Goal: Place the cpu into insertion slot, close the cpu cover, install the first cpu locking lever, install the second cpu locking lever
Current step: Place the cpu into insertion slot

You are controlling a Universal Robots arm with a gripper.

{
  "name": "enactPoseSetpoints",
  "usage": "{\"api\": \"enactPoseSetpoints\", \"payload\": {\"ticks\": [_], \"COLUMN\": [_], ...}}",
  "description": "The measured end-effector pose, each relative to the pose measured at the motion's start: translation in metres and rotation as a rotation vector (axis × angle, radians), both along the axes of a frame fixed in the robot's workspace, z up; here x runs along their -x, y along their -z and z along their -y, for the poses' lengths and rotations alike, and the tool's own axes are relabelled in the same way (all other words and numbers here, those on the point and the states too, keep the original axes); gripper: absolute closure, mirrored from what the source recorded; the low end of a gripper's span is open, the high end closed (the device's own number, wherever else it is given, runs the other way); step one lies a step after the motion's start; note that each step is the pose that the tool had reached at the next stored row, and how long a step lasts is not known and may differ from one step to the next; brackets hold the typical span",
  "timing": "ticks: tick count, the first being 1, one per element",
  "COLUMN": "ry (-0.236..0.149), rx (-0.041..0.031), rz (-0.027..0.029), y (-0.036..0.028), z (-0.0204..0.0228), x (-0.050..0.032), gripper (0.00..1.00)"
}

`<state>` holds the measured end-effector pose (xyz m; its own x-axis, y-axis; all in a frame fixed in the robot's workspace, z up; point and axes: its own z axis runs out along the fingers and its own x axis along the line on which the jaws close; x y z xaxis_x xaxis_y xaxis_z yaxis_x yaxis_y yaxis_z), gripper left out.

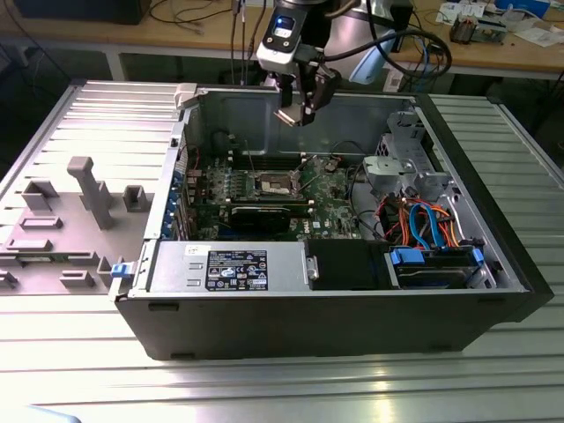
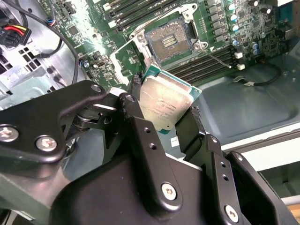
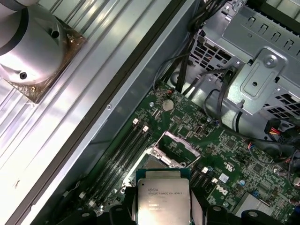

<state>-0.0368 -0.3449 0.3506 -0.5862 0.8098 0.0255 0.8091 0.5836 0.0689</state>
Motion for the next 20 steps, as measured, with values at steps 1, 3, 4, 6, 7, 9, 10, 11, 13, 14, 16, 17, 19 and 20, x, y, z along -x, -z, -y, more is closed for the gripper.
{"api": "enactPoseSetpoints", "payload": {"ticks": [1, 3, 4, 6, 7, 9, 10, 11, 13, 14, 16, 17, 19, 20], "ry": [-0.001, 0.0, 0.004, 0.03, 0.05, 0.069, 0.08, 0.089, 0.116, 0.135, 0.145, 0.145, 0.145, 0.145], "rx": [0.0001, 0.0, 0.0, -0.0001, 0.0, 0.0001, 0.0005, 0.0018, 0.0056, 0.0079, 0.0085, 0.0089, 0.0086, 0.0087], "rz": [-0.0005, -0.0016, -0.0017, -0.0017, -0.0017, -0.0017, -0.0017, -0.0016, -0.0015, -0.0015, -0.0019, -0.002, -0.0019, -0.0019], "y": [0.0008, 0.0046, 0.0059, 0.0088, 0.0103, 0.012, 0.013, 0.014, 0.0157, 0.017, 0.0186, 0.0187, 0.0189, 0.019], "z": [0.0, -0.0002, -0.0003, -0.0003, -0.0003, -0.0003, -0.0003, -0.0003, -0.0003, -0.0003, -0.0003, -0.0003, -0.0003, -0.0003], "x": [0.0, -0.0001, -0.0001, -0.0001, -0.0001, -0.0001, -0.0001, -0.0001, -0.0001, -0.0001, -0.0001, -0.0001, -0.0001, -0.0001], "gripper": [0.45, 0.45, 0.45, 0.45, 0.45, 0.45, 0.45, 0.45, 0.45, 0.45, 0.45, 0.45, 0.45, 0.45]}}
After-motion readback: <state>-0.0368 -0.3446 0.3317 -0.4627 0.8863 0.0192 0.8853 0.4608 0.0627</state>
